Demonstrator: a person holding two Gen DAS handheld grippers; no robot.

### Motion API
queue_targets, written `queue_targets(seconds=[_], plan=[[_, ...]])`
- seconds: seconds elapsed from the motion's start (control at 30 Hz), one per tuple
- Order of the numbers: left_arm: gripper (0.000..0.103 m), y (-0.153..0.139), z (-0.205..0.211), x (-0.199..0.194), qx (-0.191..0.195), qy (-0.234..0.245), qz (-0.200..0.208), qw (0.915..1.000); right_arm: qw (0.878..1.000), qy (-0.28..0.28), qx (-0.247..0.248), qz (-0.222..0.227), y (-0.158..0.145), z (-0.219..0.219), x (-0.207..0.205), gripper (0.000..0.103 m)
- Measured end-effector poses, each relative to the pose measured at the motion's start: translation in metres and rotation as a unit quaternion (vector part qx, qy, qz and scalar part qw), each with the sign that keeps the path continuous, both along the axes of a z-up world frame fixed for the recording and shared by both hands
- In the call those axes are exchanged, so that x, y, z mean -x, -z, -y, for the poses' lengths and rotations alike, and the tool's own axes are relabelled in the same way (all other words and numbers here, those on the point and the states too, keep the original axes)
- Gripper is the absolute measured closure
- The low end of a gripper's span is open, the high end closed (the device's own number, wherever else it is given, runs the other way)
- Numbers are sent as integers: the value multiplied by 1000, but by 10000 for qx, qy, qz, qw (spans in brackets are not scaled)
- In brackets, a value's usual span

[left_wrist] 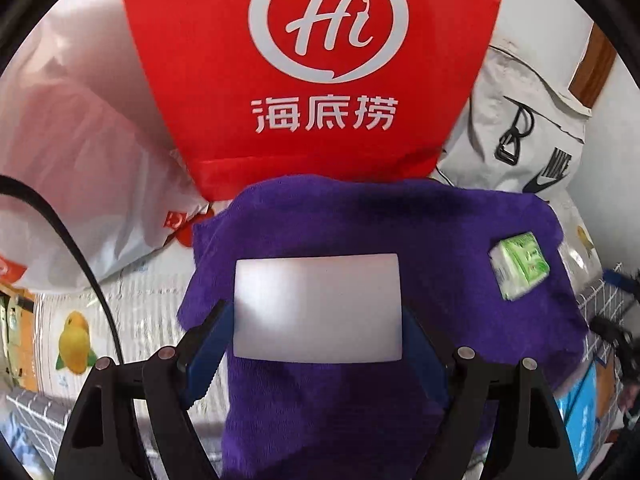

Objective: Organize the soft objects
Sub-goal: 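Carry the green pack onto the purple towel with the right tool while the left tool carries the sponge, then lower the white sponge onto the purple towel and open the left tool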

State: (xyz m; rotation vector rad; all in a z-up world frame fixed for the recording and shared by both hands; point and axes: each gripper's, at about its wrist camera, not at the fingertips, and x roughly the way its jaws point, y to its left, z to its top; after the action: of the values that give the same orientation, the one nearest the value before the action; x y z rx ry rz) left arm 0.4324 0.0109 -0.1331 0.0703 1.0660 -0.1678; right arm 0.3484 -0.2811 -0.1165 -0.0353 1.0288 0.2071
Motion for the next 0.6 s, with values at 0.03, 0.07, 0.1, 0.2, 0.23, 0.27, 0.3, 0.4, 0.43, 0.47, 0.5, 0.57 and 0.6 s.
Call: queue_targets(seconds=[0.03, 0.07, 0.1, 0.2, 0.23, 0.27, 0.3, 0.4, 0.43, 0.47, 0.5, 0.57, 0.6], plan=[[22, 1, 1, -3, -6, 33, 34, 10000, 9999, 125, -113, -26, 5, 8, 6, 15], [22, 3, 3, -7, -67, 48, 46, 10000, 9994, 273, -227, -38, 6, 16, 10, 15], [22, 5, 5, -11, -127, 77, 55, 9999, 9990, 343, -271, -59, 7, 21, 10, 15], [22, 13, 8, -22, -238, 127, -6, 9996, 9970, 695, -350, 52, 5, 32, 33, 15], [22, 19, 9, -27, -297, 136, -107, 9994, 9963, 749, -408, 63, 2, 33, 36, 15], [22, 22, 10, -31, -319, 133, -158, 9993, 9957, 781, -496, 54, 1, 34, 41, 15], [22, 25, 9, -34, -320, 118, -188, 9992, 9950, 796, -599, 60, 0, 36, 47, 15], [22, 33, 9, -41, -340, 90, -318, 9989, 9931, 861, -790, 73, -1, 37, 63, 15], [22, 35, 10, -42, -392, 114, -341, 9986, 9930, 855, -814, 62, -2, 36, 68, 15], [22, 36, 11, -42, -430, 133, -377, 9983, 9929, 863, -818, 81, -3, 35, 72, 15], [22, 38, 12, -42, -485, 146, -429, 9978, 9926, 886, -822, 116, -4, 35, 76, 15], [21, 40, 15, -41, -649, 248, -460, 9965, 9921, 903, -853, 183, -7, 32, 83, 15], [21, 40, 16, -40, -684, 271, -475, 9962, 9917, 899, -896, 209, -9, 31, 86, 15]])
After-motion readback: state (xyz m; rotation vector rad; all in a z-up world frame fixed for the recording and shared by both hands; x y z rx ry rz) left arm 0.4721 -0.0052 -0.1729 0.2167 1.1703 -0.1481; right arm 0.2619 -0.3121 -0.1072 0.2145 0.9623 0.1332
